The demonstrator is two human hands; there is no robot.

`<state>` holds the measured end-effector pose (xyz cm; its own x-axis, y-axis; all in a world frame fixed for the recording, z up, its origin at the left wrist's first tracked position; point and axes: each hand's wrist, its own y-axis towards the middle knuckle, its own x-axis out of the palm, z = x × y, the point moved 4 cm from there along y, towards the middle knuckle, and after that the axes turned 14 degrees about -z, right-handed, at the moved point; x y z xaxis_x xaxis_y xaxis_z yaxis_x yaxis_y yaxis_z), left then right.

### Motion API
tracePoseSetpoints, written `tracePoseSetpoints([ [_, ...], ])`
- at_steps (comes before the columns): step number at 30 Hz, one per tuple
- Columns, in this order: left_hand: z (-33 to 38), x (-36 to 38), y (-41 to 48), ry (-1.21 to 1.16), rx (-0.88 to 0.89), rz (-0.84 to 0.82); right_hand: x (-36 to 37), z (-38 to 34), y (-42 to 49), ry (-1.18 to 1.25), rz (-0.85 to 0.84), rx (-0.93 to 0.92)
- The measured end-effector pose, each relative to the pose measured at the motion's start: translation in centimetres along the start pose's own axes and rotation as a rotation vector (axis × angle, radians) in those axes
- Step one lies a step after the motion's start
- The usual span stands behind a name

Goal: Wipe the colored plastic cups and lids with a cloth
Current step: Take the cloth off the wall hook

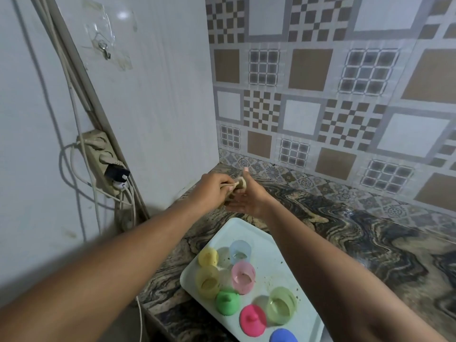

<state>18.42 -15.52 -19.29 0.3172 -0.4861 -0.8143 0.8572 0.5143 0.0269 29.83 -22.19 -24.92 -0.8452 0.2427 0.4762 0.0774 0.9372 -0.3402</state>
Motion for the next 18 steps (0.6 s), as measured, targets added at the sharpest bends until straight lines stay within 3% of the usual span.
tracePoseSetpoints([
  [8,-0.9,1.8,0.5,0.03,0.02,-0.17,-0.8,-0.1,0.5,0.216,0.211,-0.121],
  [12,-2.4,2.9,-0.3,0.034,0.062,-0.064,-2.4,0.1,0.1,0.066,0.331,-0.172],
  [14,-3.7,4.6,-0.7,0.13,0.087,-0.167,-3.5,0.7,-0.1,0.009,0.34,-0.193],
  [18,-5.6,8.7,-1.8,0.474,0.103,-0.551,-4.7,2.0,-1.2,-0.172,0.255,-0.25],
])
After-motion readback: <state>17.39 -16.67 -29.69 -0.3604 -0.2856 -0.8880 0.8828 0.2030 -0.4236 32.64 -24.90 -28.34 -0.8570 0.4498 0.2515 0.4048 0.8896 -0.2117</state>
